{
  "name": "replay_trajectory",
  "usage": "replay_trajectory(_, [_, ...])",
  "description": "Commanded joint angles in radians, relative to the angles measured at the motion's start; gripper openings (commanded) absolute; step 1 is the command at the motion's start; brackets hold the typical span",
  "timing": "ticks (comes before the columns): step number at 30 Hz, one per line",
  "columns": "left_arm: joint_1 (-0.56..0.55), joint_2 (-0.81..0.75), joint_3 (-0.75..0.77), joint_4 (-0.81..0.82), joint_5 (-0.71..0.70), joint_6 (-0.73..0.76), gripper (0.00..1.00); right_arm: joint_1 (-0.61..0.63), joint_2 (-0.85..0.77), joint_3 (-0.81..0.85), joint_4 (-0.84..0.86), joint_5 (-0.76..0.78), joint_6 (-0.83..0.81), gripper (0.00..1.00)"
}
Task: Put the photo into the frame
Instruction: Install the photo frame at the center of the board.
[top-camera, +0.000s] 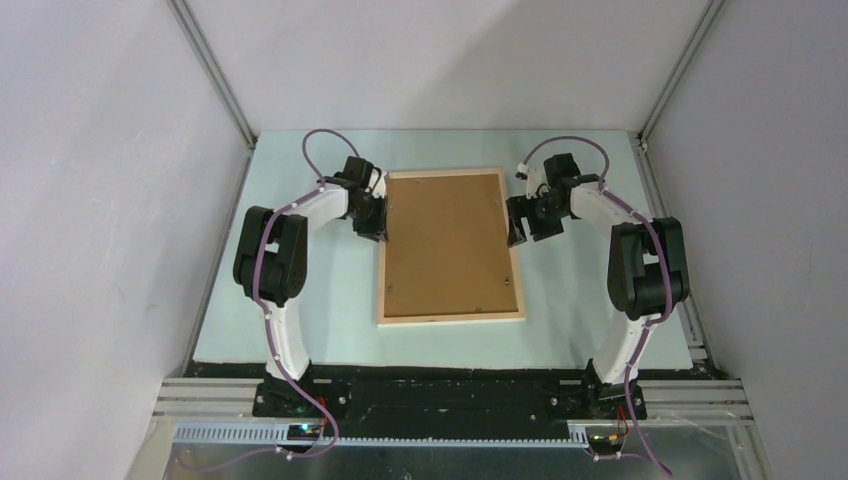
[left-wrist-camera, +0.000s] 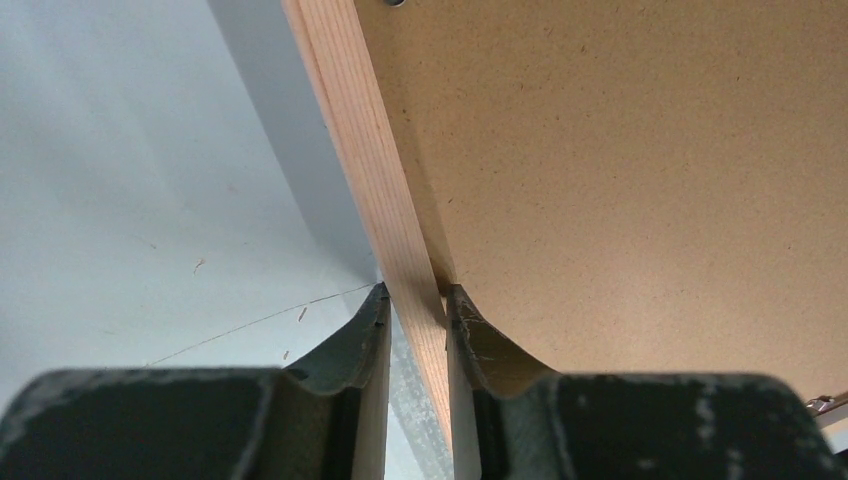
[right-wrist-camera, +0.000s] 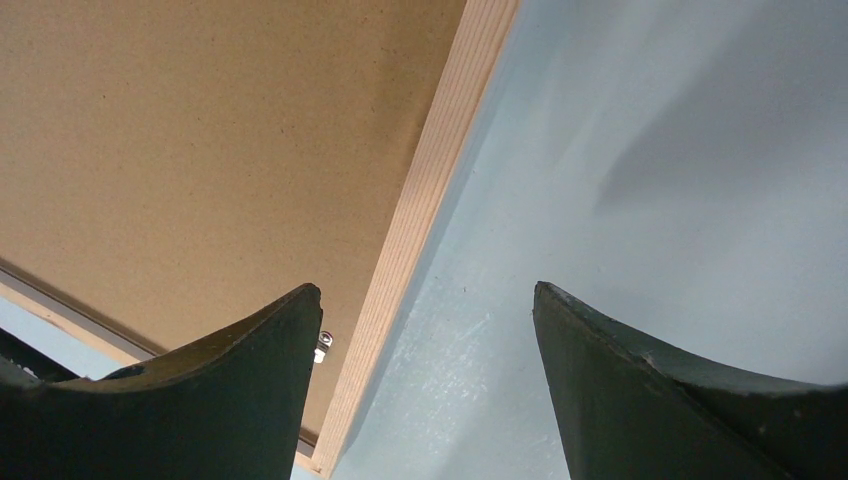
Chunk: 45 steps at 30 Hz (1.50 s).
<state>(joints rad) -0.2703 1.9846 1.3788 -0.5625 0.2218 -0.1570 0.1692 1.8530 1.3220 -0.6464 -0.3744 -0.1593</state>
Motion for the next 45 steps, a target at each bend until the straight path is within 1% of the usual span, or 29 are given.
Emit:
replay_trajectory(1, [-0.032,0.028,0.009,0.004,0.091,0.021,0.0,0.01,-0.033,-0.006,0.029,-0.001,-0.023,0.82])
replay_trajectory(10, [-0.032,0.038,0.005,0.004,0.105,0.024,0.0,0.025,-0.021,-0.005,0.033,0.008,-0.022,0.82])
replay_trajectory(19, [-0.035,0.036,-0.002,0.006,0.111,0.031,0.0,0.024,-0.027,-0.028,0.041,0.076,0.006,0.82])
replay_trajectory(24, [-0.036,0.032,-0.001,0.006,0.119,0.028,0.0,0.03,-0.019,-0.032,0.013,0.05,0.014,0.82])
replay_trajectory(27, [-0.036,0.037,0.004,0.006,0.124,0.025,0.0,0.057,-0.02,-0.033,-0.022,0.077,-0.004,0.82])
replay_trajectory(34, [-0.035,0.034,0.001,0.006,0.111,0.026,0.0,0.135,-0.061,-0.099,-0.033,0.112,-0.014,0.82])
replay_trajectory(45, [-0.036,0.021,-0.007,0.006,0.101,0.034,0.0,0.179,-0.089,-0.191,-0.052,0.132,-0.033,0.82])
